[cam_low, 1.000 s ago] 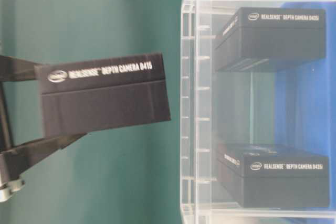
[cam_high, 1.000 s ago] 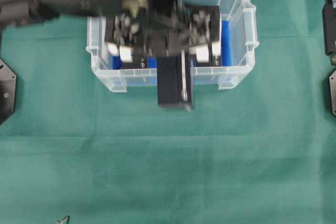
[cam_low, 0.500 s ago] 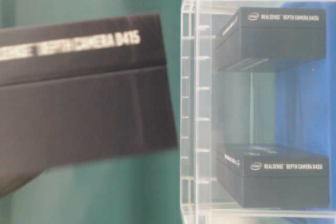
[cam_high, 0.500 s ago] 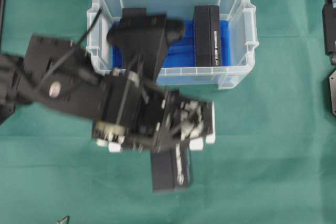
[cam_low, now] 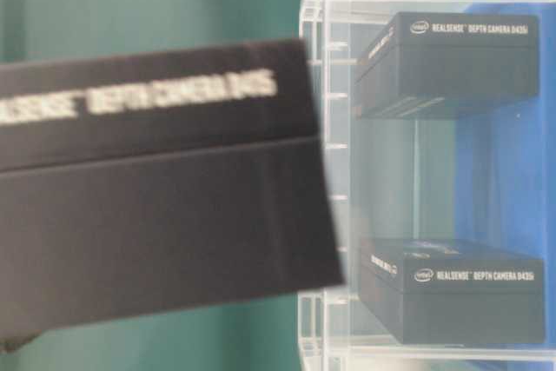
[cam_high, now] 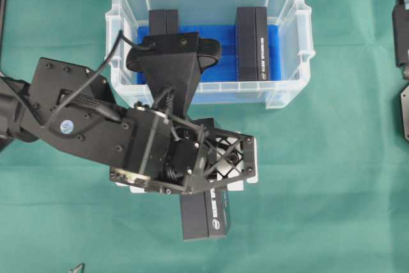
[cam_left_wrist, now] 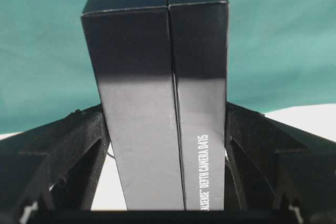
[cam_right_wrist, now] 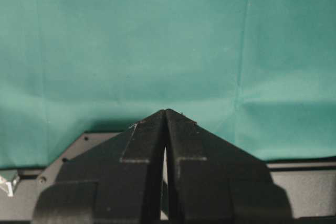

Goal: Take the box out of the case with the left arm.
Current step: 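Swing the held box out toward the table in front of the case, then lower the box onto the table and open the left gripper, then withdraw the open left gripper to the left side, then move the open left gripper over the left black box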

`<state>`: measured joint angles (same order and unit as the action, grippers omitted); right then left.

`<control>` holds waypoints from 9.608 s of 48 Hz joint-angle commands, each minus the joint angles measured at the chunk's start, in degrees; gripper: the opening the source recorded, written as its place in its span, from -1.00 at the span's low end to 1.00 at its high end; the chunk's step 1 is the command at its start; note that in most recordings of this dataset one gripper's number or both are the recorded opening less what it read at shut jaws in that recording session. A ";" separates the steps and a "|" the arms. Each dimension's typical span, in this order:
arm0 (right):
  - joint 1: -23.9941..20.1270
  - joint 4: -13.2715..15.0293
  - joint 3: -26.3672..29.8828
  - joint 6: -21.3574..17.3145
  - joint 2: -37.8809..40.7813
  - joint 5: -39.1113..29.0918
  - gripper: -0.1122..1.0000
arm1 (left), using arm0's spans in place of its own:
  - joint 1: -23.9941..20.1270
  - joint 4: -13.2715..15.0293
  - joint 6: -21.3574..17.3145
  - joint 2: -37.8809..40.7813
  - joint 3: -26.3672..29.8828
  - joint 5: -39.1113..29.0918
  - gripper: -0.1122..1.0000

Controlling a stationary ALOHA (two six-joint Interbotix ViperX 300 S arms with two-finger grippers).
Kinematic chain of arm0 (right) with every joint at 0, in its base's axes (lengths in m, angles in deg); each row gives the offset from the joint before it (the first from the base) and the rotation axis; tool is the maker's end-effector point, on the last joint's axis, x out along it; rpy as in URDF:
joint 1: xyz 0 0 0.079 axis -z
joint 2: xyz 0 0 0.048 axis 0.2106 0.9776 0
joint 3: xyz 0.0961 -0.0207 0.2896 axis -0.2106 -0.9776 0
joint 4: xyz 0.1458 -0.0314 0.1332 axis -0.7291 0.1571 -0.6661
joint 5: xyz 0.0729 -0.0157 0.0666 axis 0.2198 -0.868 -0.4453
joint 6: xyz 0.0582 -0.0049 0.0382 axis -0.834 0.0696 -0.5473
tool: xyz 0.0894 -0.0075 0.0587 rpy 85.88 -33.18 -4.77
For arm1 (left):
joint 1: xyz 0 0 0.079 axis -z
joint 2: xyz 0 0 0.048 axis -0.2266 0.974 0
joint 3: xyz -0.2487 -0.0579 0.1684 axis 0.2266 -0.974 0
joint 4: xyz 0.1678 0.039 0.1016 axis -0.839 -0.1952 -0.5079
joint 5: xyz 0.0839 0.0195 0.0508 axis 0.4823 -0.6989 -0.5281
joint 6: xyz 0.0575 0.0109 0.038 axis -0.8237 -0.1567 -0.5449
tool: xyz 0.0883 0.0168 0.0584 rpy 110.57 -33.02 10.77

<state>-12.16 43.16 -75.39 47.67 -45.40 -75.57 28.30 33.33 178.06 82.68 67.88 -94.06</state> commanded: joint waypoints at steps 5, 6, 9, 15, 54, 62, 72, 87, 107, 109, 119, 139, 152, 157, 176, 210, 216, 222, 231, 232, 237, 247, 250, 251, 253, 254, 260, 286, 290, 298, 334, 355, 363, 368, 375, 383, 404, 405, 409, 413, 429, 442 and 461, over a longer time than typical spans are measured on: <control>0.18 -0.09 0.70 -0.09 0.00 0.18 -0.80 | -0.09 -0.18 0.09 -1.58 -1.58 2.37 0.34; 0.18 -0.09 0.70 -0.09 0.00 0.18 -0.80 | -0.09 -0.26 0.09 -1.67 -1.85 2.72 0.34; 0.18 -0.18 0.70 -0.09 0.00 0.18 -0.80 | -0.09 -0.26 0.09 -1.67 -2.99 3.69 0.34; 0.18 -0.18 0.70 -0.18 0.00 0.18 -0.80 | 0.00 -0.18 0.09 -2.02 -5.89 5.45 0.34; 0.18 -0.26 0.35 -0.18 0.00 0.26 -0.80 | -2.46 -0.70 0.09 -2.72 -28.04 23.99 0.34; 0.18 -0.26 0.00 -0.18 0.00 0.26 -0.80 | -2.81 -0.62 0.09 -2.55 -30.85 28.48 0.34; 0.18 -0.09 -0.09 -0.09 0.00 0.26 -0.80 | -2.81 -0.35 -0.35 -2.46 -33.22 30.32 0.34; 0.18 -0.09 -0.09 -0.09 0.00 0.26 -0.80 | -2.90 0.00 -0.62 -2.55 -37.44 36.65 0.34; 0.18 0.09 -0.09 0.09 0.00 1.41 -0.80 | -3.69 0.00 -2.46 -2.90 -38.06 37.27 0.57; 0.18 0.09 -0.09 0.09 0.00 1.41 -0.80 | -3.60 0.00 -2.72 -2.90 -37.97 37.27 0.73; 0.18 0.09 -0.09 0.00 0.00 1.23 -0.80 | -3.69 0.00 -2.90 -2.72 -37.18 37.09 0.74; 0.18 0.09 0.00 0.18 0.00 1.41 -0.80 | -4.13 0.00 -6.15 -4.22 -29.71 27.51 0.74; 0.18 0.09 0.00 0.18 0.00 1.23 -0.80 | -5.54 0.00 -11.25 -4.48 -21.36 19.95 0.74; 0.18 0.00 0.00 0.18 -0.09 1.23 -0.80 | -5.89 0.00 -12.57 -4.83 -19.51 17.05 0.74; 0.18 0.09 0.00 0.09 0.00 1.23 -0.80 | -5.98 -0.26 -12.74 -6.50 -21.62 16.52 0.74; 0.18 0.09 -0.09 0.09 0.00 1.32 -0.80 | -2.11 -0.18 -11.07 -30.41 -47.20 16.52 0.73; 0.18 0.09 -0.26 0.09 0.00 1.23 -0.80 | -1.23 -0.18 -10.28 -34.19 -51.33 16.61 0.73; 0.18 0.09 -0.44 0.09 0.00 1.14 -0.80 | -0.18 -0.18 -9.40 -37.44 -54.93 16.61 0.73; 0.18 0.09 -0.62 0.09 0.00 1.14 -0.80 | -0.09 -0.53 -9.23 -39.73 -57.04 16.61 0.73; 0.18 0.09 -0.62 0.09 0.00 1.14 -0.80 | -0.18 -0.70 -9.23 -39.81 -57.13 16.61 0.73; 0.18 0.09 -0.62 0.09 0.00 1.23 -0.80 | -1.05 -0.97 -9.58 -40.25 -57.66 16.35 0.73; 0.18 0.09 -0.62 0.09 0.00 1.41 -0.80 | -5.45 -0.97 -12.48 -42.63 -59.24 15.91 0.73; 0.18 0.09 -0.62 0.09 0.00 1.41 -0.80 | -7.38 -0.97 -14.50 -43.59 -59.85 16.00 0.73; 0.18 0.09 -0.53 0.09 0.00 1.32 -0.80 | -8.09 -0.97 -15.29 -43.86 -60.03 16.00 0.73; 0.18 0.09 -0.62 0.09 0.00 1.41 -0.80 | -9.49 -0.97 -16.79 -44.56 -60.38 15.91 0.73; 0.18 0.09 -0.62 0.09 0.00 1.41 -0.80 | -10.20 -0.97 -17.58 -44.82 -60.56 15.91 0.73; 0.18 0.09 -0.62 0.09 0.00 1.41 -0.80 | -15.56 -0.97 -21.97 -46.32 -61.44 16.00 0.71; 0.18 0.09 -0.79 0.00 0.00 1.41 -0.80 | -29.62 -0.44 -35.42 -46.14 -60.91 16.79 0.69; 0.18 0.09 -0.79 0.00 0.00 1.41 -0.80 | -29.71 -0.44 -35.42 -46.14 -60.91 17.14 0.69; 0.18 0.09 -0.79 0.00 0.00 1.41 -0.80 | -29.71 0.00 -35.42 -46.14 -60.91 17.14 0.69; 0.18 0.09 -0.79 0.00 0.00 1.41 -0.80 | -29.53 0.97 -38.32 -36.56 -52.56 18.98 0.70; 0.18 0.09 -0.79 0.09 0.09 2.90 -0.80 | -28.48 0.88 -40.17 -24.70 -39.02 18.98 0.69; 0.18 0.09 -0.79 0.18 0.00 3.16 -0.80 | -27.33 0.88 -40.25 -19.78 -34.19 18.98 0.69; 0.18 0.09 -0.79 0.26 0.00 3.16 -0.80 | -26.98 0.97 -40.34 -17.14 -31.90 18.98 0.70; 0.18 0.09 -0.79 0.26 0.00 3.16 -0.80 | -27.25 0.88 -41.04 -15.38 -30.06 18.98 0.70; 0.18 0.09 -0.88 0.26 0.00 3.16 -0.80 | -27.77 0.88 -41.13 -15.03 -30.41 18.98 0.70; 0.18 0.09 -0.79 0.26 0.00 3.16 -0.80 | -27.77 0.97 -40.96 -14.77 -30.67 18.72 0.70; 0.18 0.09 -0.79 0.26 0.00 3.16 -0.80 | -27.69 0.97 -40.87 -14.85 -30.59 18.72 0.70; 0.18 0.09 -0.79 0.26 0.00 3.16 -0.80 | -27.69 1.05 -40.87 -14.77 -30.59 18.72 0.70; 0.18 0.09 -0.79 0.26 0.00 3.16 -0.80 | -27.60 1.14 -40.87 -14.77 -30.59 18.54 0.70; 0.18 0.09 -0.79 0.26 0.00 3.16 -0.80 | -27.33 1.32 -40.87 -14.77 -30.59 17.23 0.70; 0.18 0.09 -0.79 0.26 0.09 3.16 -0.80 | -27.25 1.32 -40.87 -14.77 -30.59 16.88 0.70; 0.18 0.09 -0.79 0.18 0.00 3.16 -0.80 | -27.25 1.32 -40.69 -14.77 -30.67 17.14 0.70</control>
<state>-12.07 43.16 -76.80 47.84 -45.40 -72.67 0.97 34.56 137.36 68.70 36.33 -77.09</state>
